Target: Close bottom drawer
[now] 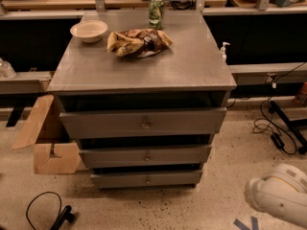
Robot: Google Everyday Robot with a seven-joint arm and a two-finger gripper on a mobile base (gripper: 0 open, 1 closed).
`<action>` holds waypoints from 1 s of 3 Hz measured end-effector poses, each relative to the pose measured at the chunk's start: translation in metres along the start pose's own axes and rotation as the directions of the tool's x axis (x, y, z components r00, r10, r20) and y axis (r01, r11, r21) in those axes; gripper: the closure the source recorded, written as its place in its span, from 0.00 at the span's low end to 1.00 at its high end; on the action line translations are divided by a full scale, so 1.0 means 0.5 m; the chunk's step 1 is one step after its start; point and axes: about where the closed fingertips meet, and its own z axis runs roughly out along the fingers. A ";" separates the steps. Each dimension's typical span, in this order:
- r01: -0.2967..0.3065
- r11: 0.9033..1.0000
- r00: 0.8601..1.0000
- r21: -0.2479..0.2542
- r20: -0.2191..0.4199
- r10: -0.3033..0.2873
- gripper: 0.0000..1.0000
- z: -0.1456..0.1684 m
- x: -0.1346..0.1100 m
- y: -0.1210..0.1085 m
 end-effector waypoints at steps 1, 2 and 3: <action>-0.071 0.985 0.997 0.158 -0.007 0.073 1.00 -0.125 0.028 0.023; -0.121 0.971 0.992 0.205 -0.022 0.128 1.00 -0.155 0.060 0.042; -0.121 0.971 0.992 0.205 -0.022 0.128 1.00 -0.155 0.060 0.042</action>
Offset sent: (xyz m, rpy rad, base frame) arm -0.0291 -0.0075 0.0513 0.0122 -0.1457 -0.0491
